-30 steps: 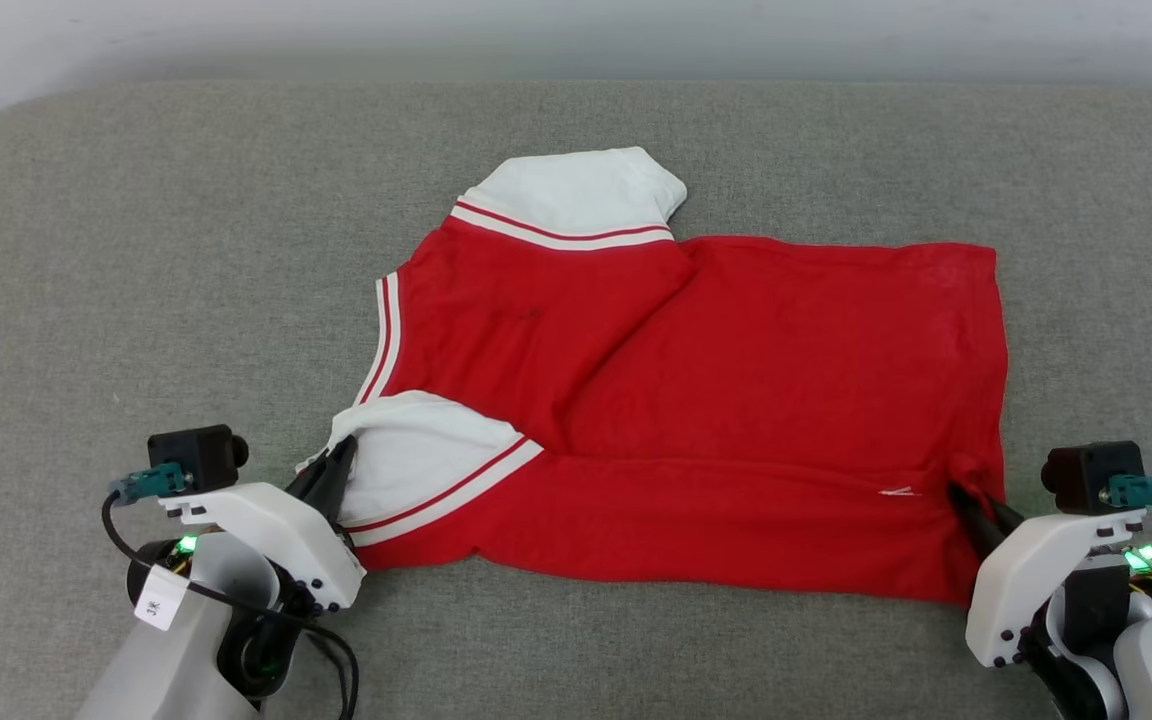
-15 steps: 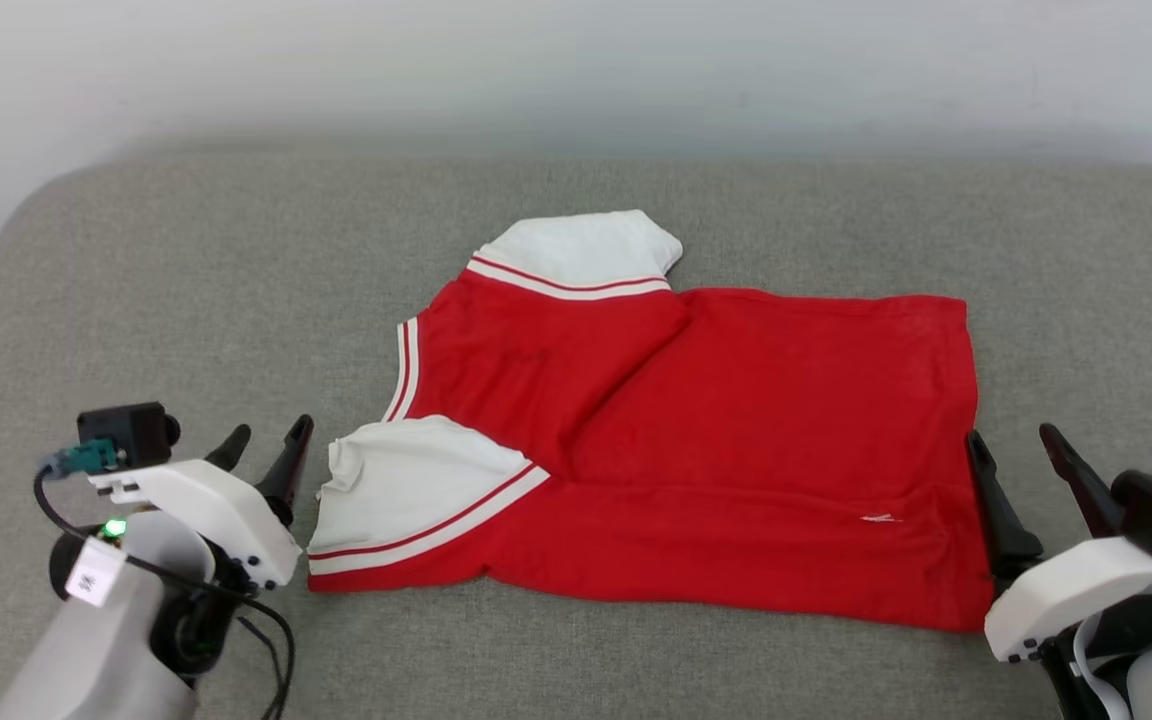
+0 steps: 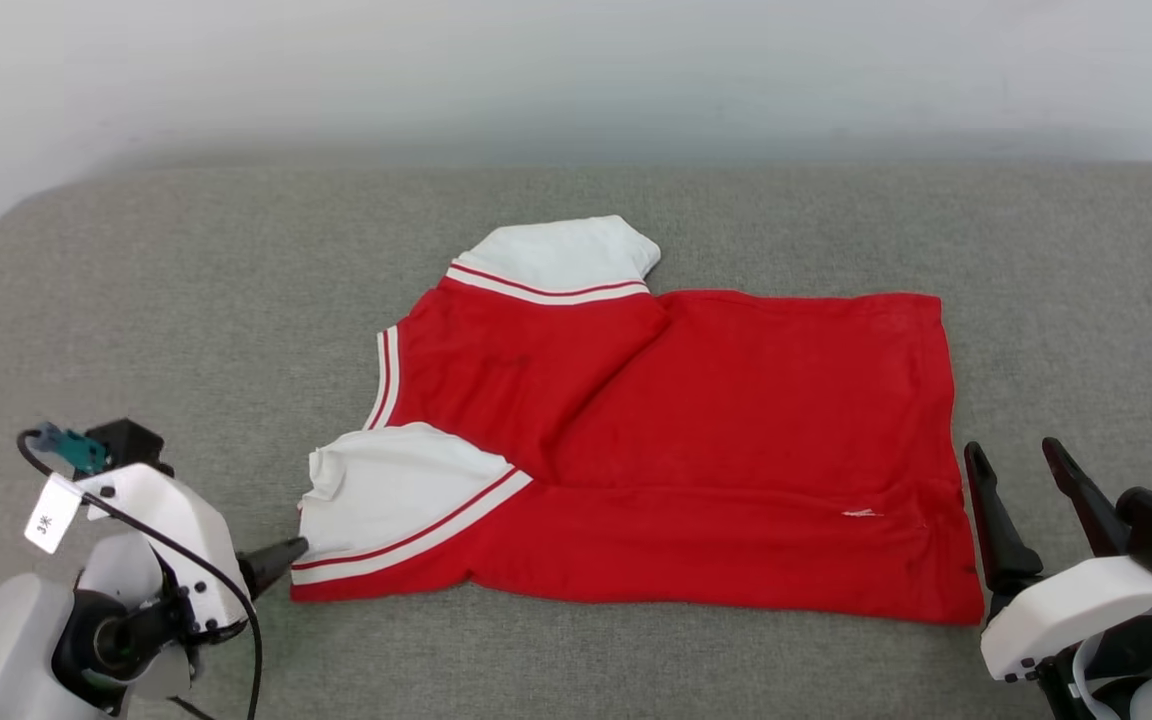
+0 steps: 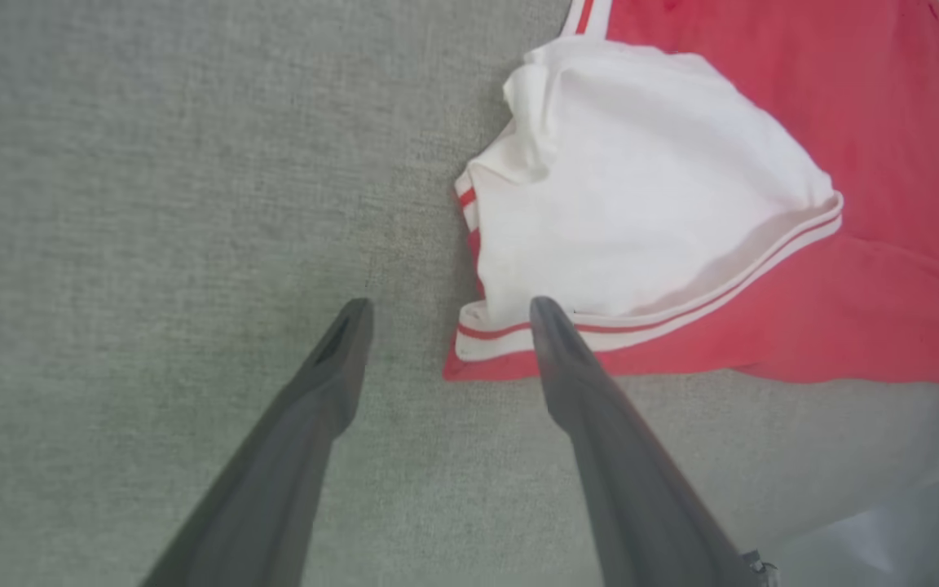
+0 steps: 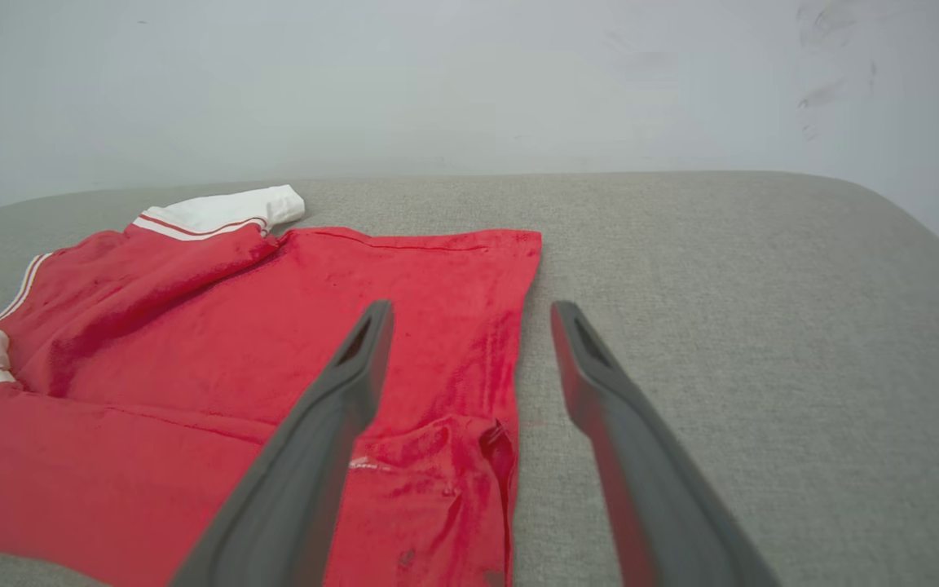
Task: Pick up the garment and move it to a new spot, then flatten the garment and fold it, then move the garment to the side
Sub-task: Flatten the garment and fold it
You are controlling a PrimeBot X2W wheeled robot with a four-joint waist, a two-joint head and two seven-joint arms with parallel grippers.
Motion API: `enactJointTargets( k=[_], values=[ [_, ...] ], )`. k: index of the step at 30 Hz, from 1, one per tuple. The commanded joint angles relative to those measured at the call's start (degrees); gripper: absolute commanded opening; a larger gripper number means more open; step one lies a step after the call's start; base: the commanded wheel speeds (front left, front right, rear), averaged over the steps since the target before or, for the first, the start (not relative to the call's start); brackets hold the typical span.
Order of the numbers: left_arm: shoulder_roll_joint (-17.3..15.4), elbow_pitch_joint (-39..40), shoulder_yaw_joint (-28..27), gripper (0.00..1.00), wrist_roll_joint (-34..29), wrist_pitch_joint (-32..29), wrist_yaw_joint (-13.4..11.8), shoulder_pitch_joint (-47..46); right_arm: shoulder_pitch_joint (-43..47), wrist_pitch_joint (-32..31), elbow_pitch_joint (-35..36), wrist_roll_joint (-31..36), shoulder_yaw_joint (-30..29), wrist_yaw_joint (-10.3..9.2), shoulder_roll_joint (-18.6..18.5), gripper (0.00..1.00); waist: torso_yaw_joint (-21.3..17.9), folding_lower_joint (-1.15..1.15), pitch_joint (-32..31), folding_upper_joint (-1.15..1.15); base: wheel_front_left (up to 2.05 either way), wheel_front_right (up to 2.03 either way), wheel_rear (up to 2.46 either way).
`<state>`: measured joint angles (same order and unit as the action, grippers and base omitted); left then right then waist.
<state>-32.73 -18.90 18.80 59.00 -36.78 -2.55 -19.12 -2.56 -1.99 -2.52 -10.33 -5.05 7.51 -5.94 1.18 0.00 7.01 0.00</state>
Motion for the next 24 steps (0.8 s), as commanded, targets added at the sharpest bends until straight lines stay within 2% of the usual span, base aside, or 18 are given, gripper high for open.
enactJointTargets(
  k=[1, 6, 12, 14, 15, 16, 17, 18, 24],
  values=[
    [-0.2, 1.1, -0.2, 1.00, 1.0, -1.7, -1.3, 1.2, -0.2, -0.3, 0.5, 0.2, -0.1, -0.04, 0.5, 1.00, -0.8, 0.00, 1.1, 0.00, 0.00, 0.00, 0.00],
    [1.1, 1.0, 0.1, 1.00, 2.1, -2.4, -2.5, 2.8, -1.1, -0.6, 1.0, -0.2, -0.4, -0.04, 1.0, 1.00, -1.8, 0.00, 3.0, 0.00, 0.00, 0.00, 0.00],
    [3.2, -1.7, 1.4, 1.00, 2.7, -2.3, -1.4, 3.5, -1.4, -1.0, 1.2, -0.5, -0.5, -0.04, 1.2, 1.00, -2.5, 0.00, 4.2, 0.00, 0.00, 0.00, 0.00],
    [4.9, -2.9, 2.0, 1.00, 3.7, -3.1, -0.7, 3.8, -1.3, -1.5, 1.1, -0.5, -0.7, -0.04, 1.2, 1.00, -2.6, 0.00, 4.4, 0.00, 0.00, 0.00, 0.00],
    [5.6, -3.3, 2.3, 0.64, 4.0, -3.2, -0.3, 4.0, -1.2, -1.9, 1.3, -0.6, -0.8, -0.04, 1.1, 1.00, -2.6, 0.00, 4.5, 0.00, 0.00, 0.00, 0.00],
    [6.1, -3.6, 2.5, 0.37, 4.2, -3.0, 0.0, 4.0, -1.2, -2.1, 1.4, -0.7, -1.0, -0.04, 1.0, 1.00, -2.6, 0.00, 4.5, 0.00, 0.00, 0.00, 0.00],
    [6.4, -3.8, 2.8, 0.14, 4.2, -2.9, 0.4, 4.0, -1.1, -2.7, 1.5, -0.8, -1.2, -0.04, 0.9, 1.00, -2.6, 0.00, 4.5, 0.00, 0.00, 0.00, 0.00],
    [6.5, -4.1, 2.9, 0.00, 3.9, -2.4, 0.8, 3.9, -0.9, -3.1, 1.6, -0.8, -1.5, -0.04, 0.7, 1.00, -2.6, 0.00, 4.5, 0.00, 0.00, 0.00, 0.00],
    [5.1, -3.9, 2.9, 0.00, 0.9, 2.0, 2.6, 2.2, 0.2, -10.0, 1.5, -3.9, -3.1, -0.04, -1.0, 1.00, -1.8, 0.00, 3.2, 0.00, 0.00, 0.00, 0.00]
  ],
)
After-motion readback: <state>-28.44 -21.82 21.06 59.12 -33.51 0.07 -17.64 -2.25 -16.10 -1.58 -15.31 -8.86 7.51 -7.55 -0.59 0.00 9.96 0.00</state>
